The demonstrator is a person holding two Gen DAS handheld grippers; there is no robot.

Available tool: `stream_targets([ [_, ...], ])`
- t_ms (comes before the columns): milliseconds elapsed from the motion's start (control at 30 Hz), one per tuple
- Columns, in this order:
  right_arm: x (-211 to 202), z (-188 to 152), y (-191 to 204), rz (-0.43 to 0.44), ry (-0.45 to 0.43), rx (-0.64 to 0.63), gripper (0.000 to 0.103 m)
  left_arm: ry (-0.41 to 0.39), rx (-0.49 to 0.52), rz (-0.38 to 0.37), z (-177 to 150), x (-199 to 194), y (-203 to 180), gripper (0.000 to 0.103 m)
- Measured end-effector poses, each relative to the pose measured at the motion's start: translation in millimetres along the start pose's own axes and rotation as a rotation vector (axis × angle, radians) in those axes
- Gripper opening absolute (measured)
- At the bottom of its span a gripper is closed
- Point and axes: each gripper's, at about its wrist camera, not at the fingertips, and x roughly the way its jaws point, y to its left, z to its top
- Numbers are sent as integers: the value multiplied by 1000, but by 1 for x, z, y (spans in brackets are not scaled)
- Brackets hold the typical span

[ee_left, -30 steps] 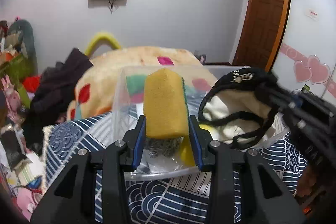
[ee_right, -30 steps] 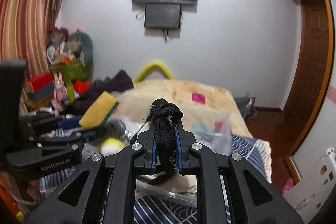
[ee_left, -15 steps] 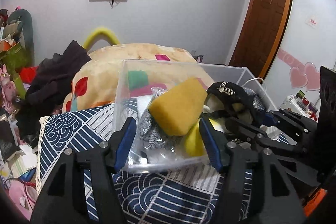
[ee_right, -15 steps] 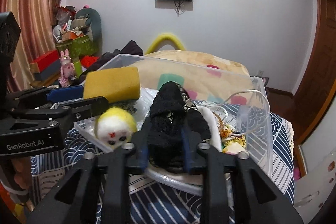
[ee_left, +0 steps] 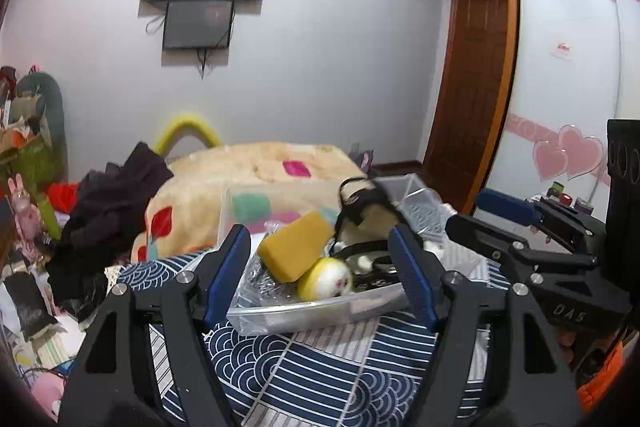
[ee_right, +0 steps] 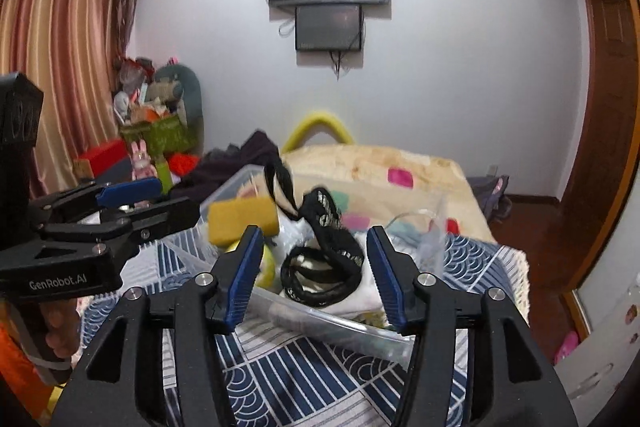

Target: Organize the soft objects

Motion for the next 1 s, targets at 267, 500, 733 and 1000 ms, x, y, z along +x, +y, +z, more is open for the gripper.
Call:
stream_targets([
  [267, -43, 8, 3, -5, -136, 4, 76, -96, 23, -6, 3, -41, -21, 100],
  [500, -58, 6, 7, -34, -192, -3, 99, -145, 34, 34, 0, -61, -26, 103],
  [733, -65, 1, 11, -53, -221, -9, 102, -152, 38, 41, -3, -65, -26, 103],
  [1000, -70, -5, 16, -55, -228, -13, 102, -160, 41, 50, -4, -69, -27, 103],
])
